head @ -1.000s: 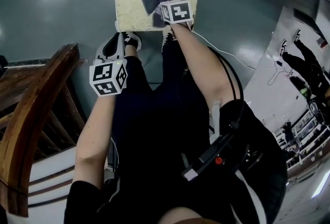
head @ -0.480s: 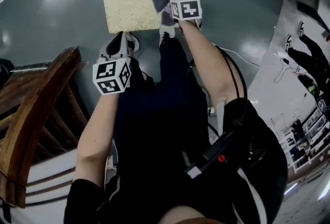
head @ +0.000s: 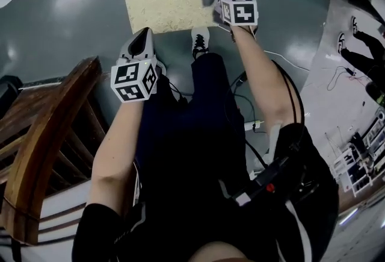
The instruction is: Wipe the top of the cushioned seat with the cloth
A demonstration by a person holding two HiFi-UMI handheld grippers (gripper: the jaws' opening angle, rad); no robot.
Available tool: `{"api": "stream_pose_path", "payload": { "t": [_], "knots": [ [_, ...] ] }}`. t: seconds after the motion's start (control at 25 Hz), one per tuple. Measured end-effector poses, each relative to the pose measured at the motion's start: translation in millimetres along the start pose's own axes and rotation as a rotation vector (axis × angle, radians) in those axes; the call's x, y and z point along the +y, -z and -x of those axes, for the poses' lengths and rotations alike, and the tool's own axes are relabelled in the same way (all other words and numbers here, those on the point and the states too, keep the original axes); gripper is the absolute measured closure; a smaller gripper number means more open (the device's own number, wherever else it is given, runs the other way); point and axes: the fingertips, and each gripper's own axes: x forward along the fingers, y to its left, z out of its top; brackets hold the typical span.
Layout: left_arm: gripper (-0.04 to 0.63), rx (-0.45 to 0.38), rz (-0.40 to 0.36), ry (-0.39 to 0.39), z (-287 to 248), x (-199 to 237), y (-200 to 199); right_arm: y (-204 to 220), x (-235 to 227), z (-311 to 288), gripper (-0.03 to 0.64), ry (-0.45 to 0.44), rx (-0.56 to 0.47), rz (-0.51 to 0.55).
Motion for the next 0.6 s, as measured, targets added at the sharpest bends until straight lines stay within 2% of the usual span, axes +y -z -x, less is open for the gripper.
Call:
{"api": "stream_pose_path", "payload": {
  "t": [0.08,0.24,0.36,0.6],
  "knots": [
    [0.591,-0.014,-0.036,-0.018,-3.7,15.9,-5.3,-9.3,24.9,12.0,0.538,-0.030,-0.058,-0.008],
    [0.591,-0.049,0.004,-0.043,9.2,52.8,-12.3,-11.2,102.1,23.1,0.538,-0.114,-0.119,0.005],
    [0.591,-0.058,-0.026,-0.048,30.8,81.7,-12.4,-17.4,165.4,21.8,0.537,-0.173,-0.147,0.009],
    [0.591,-0.056,-0.009,-0.107,84.7,149.5,0.1,-22.6,285.3,-8.3,0.535,-0.252,-0.109,0.061]
  ]
}}
